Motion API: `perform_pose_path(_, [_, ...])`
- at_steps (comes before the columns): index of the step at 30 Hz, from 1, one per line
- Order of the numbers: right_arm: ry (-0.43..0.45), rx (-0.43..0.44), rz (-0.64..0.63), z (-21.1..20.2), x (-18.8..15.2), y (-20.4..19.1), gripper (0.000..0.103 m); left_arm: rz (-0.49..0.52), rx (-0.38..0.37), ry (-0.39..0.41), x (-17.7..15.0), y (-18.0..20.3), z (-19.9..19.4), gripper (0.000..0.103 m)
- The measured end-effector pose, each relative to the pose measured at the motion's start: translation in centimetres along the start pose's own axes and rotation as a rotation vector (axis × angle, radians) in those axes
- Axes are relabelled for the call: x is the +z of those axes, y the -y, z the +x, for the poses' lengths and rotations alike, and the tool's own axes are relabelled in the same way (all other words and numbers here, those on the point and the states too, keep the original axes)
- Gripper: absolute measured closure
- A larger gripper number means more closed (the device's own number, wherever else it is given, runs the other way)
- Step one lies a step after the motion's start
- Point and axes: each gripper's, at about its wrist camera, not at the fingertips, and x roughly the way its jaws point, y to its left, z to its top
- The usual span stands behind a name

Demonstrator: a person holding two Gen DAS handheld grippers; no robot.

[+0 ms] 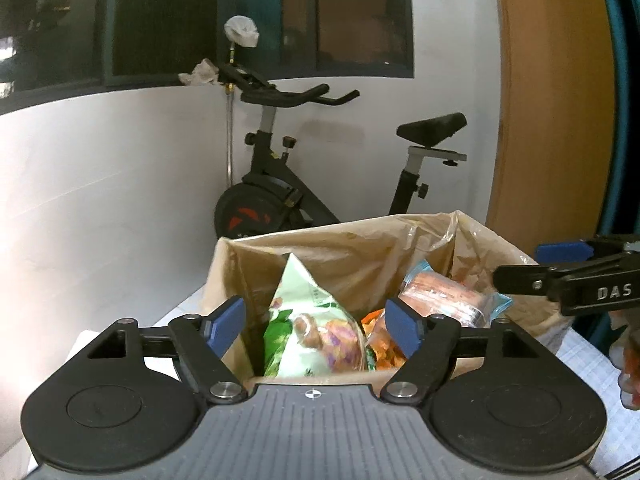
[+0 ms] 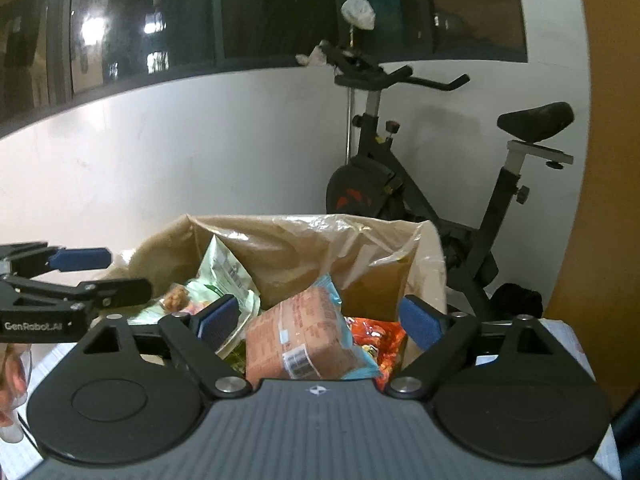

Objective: Organize snacks
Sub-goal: 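Move both tools back down to the snacks beside the box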

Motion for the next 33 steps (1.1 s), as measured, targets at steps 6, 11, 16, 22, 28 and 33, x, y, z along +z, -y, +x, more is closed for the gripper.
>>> perform_pose_path(6, [0.054,0.004,0.037,-3.4,-0.9,0.2,0.004,-0.042,-0.008,0.006,-1.0,-0.5,-2.7,0.014])
perform_pose_path(11, [0.084,0.038,0.064,-5.0,-2.2,0.5,0.001,-0.059,0.0,0.018,-2.7,-0.3,-4.4,0.011])
perform_pose_path(16, [0.101,0.037,0.066,-6.2,-3.7,0.4,0.001,-0.083,0.014,0.006,-4.8,-0.2,-5.2,0.011])
perform_pose_path(22, [0.1,0.009,-0.007,-7.2,-6.4,-0.7,0.001,-0.146,0.02,-0.026,-7.7,-0.4,-5.5,0.011])
perform_pose_path(28, [0.043,0.012,-0.051,-6.9,-9.5,-1.3,0.001,-0.133,0.035,-0.07,-10.0,0.3,-5.3,0.011])
perform_pose_path(33, [-0.023,0.022,-0.045,-6.6,-12.0,-1.0,0.001,-0.128,0.036,-0.112,-12.0,1.0,-5.2,0.011])
